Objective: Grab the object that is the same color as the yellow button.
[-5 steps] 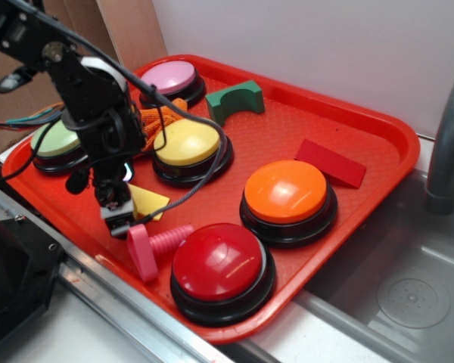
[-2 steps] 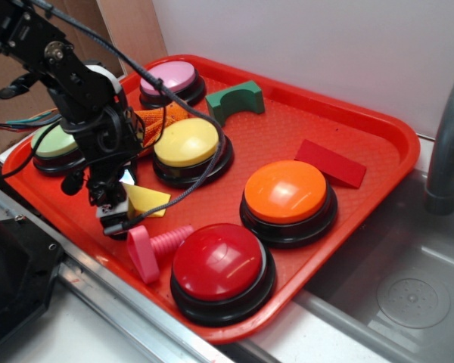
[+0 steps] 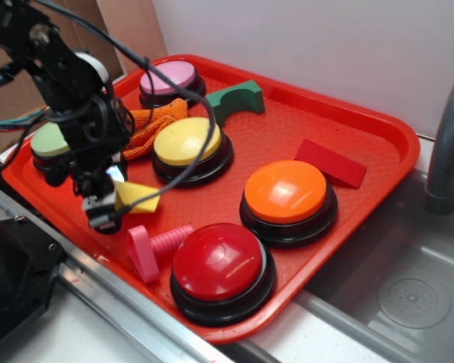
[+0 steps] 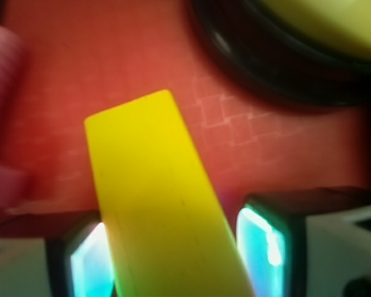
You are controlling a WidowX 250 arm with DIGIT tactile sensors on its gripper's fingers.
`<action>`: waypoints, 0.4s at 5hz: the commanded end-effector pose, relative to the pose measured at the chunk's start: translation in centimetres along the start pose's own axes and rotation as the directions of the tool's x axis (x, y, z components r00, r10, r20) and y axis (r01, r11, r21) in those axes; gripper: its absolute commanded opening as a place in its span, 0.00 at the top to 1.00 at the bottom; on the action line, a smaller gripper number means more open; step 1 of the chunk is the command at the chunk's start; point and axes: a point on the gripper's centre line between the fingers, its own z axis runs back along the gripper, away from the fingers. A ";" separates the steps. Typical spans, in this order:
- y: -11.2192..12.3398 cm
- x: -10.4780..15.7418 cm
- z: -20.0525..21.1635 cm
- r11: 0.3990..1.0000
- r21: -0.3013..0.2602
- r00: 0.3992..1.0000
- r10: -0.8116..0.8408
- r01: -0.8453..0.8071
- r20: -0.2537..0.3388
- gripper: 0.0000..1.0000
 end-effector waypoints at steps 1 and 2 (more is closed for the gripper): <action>0.2 3.8 8.2 0.968 0.048 0.969 0.245 -0.245 -0.006 1.00; 0.9 5.1 10.8 0.888 0.061 0.881 0.459 -0.455 -0.111 1.00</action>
